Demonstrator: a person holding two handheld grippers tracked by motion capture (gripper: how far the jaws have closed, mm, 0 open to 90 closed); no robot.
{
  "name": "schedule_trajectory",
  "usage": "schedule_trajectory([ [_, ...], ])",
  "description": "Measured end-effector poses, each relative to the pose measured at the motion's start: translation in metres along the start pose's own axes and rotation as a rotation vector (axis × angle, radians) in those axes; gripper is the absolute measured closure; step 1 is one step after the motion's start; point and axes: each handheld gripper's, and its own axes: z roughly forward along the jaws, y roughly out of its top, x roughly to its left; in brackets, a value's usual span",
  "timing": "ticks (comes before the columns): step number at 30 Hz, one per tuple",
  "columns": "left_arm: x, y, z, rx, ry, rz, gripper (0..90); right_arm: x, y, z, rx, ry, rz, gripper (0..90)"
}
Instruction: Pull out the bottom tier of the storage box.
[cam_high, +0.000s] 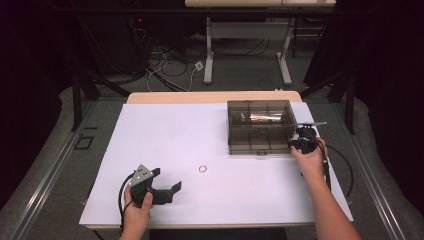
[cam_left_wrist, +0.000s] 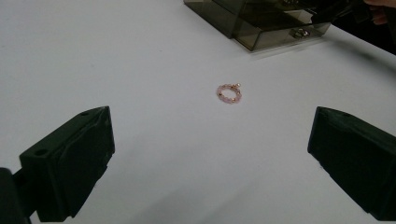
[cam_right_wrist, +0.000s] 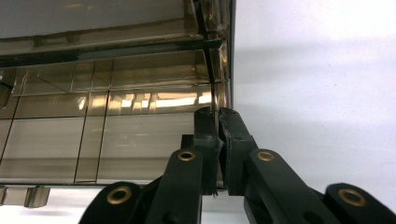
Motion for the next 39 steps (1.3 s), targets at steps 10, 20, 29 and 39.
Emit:
schedule_trajectory([
  [10, 0.000, 0.000, 0.001, 0.005, 0.000, 0.000, 0.7, 0.001, -0.001, -0.003, -0.003, 0.004, 0.008, 87.4],
  [20, 0.000, 0.001, 0.002, 0.002, -0.008, 0.001, 0.7, 0.001, -0.003, -0.007, 0.005, 0.007, -0.008, 87.3],
  [29, 0.000, 0.002, 0.003, 0.006, -0.012, 0.008, 0.7, 0.003, -0.006, -0.008, -0.004, -0.003, -0.009, 87.3],
  [39, 0.000, 0.004, 0.006, 0.004, -0.016, 0.021, 0.7, 0.004, -0.009, -0.011, 0.001, -0.002, -0.020, 87.3],
])
